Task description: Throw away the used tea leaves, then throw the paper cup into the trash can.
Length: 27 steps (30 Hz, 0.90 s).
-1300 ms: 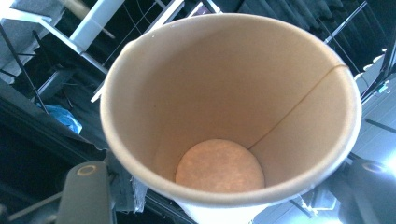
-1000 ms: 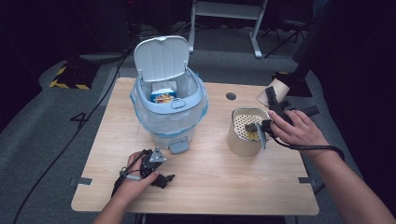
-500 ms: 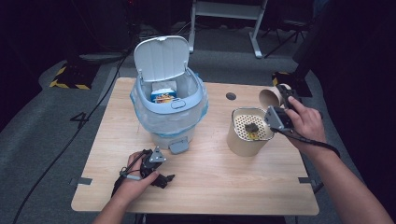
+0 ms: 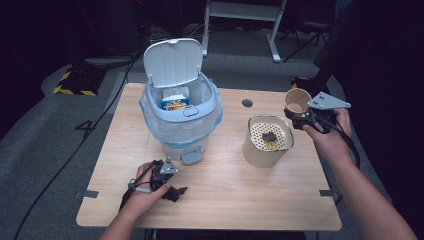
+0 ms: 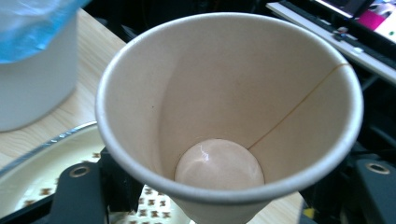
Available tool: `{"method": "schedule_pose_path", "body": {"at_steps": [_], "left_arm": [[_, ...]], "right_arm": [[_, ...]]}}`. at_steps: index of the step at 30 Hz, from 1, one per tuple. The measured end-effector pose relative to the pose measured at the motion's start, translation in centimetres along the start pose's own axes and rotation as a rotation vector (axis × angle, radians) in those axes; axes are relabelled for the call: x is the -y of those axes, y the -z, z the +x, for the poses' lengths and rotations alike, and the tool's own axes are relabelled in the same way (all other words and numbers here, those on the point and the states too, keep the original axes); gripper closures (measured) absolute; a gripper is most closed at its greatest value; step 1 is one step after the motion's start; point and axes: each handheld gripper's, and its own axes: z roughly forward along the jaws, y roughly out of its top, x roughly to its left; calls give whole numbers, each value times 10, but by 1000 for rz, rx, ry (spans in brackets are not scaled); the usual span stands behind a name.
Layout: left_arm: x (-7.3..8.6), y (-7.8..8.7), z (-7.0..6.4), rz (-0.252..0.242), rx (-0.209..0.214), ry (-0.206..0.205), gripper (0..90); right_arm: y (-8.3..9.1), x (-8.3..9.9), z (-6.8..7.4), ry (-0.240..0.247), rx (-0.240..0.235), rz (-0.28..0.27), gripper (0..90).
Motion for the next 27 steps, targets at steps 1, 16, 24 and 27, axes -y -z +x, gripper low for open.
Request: {"method": "schedule_pose_path", "body": {"at_steps": [1,16,24,27], "left_arm": [[0,0,0,0,0,0,1],[0,0,0,0,0,0,1],[0,0,0,0,0,0,1],[0,0,0,0,0,0,1]], "right_arm": [[0,1,1,-5,-16,-6,296],[5,0,19,-177,-245,-86,296],[3,-19,25,-127,-272,-103,294],[0,-32,28,-113,-298,-111,294]]}}
